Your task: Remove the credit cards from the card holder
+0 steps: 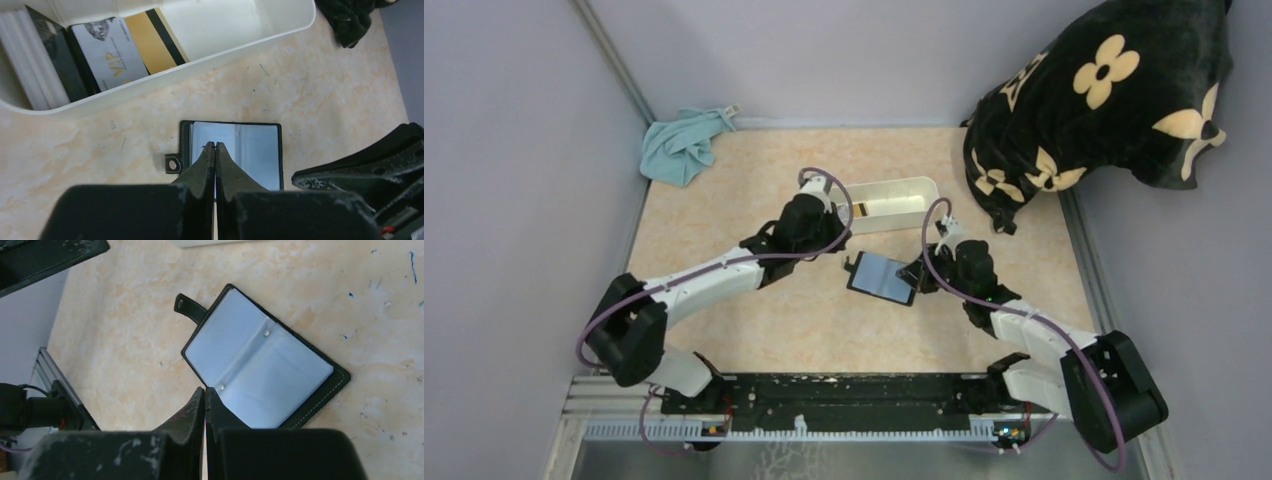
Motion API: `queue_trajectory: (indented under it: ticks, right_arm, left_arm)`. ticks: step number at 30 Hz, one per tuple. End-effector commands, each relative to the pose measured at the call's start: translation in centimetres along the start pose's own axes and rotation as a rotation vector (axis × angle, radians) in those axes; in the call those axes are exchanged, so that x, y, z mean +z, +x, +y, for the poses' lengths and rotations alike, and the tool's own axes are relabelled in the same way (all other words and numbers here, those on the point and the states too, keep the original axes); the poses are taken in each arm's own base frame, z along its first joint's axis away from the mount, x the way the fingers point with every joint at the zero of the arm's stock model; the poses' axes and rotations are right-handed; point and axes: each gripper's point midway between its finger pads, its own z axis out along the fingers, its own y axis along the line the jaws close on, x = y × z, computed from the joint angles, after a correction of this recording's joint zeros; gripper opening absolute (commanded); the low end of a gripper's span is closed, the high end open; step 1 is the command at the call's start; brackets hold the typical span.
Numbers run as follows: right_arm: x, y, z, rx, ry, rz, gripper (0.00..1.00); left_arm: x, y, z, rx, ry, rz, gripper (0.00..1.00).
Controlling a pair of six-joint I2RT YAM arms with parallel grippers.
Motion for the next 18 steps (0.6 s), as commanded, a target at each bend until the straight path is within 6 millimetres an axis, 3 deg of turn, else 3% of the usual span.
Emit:
queue_trajectory:
  ticks: [1, 8, 14, 18]
  right_arm:
    - [-0.2, 2.1, -0.7, -0.044, 0.079, 0.073, 0.0]
    - [-0.7, 6.7, -0.7, -0.001, 0.107, 0.147, 0.0]
    - [-0.9, 7.6, -2.4, 0.062, 0.171, 0.142, 0.0]
    - [-0.7, 6.8, -3.4, 0.116, 0.175, 0.122, 0.0]
  left_arm:
    - [2.7, 2.8, -1.8, 0.007, 0.122, 0.095, 0.0]
    - [5.4, 6.7, -1.3, 0.046, 0.128, 0.214, 0.0]
    - [6.7, 10.1, 1.6, 0.069, 0.044, 0.276, 0.0]
    - [6.3, 12.1, 2.8, 0.068, 0.025, 0.32, 0.0]
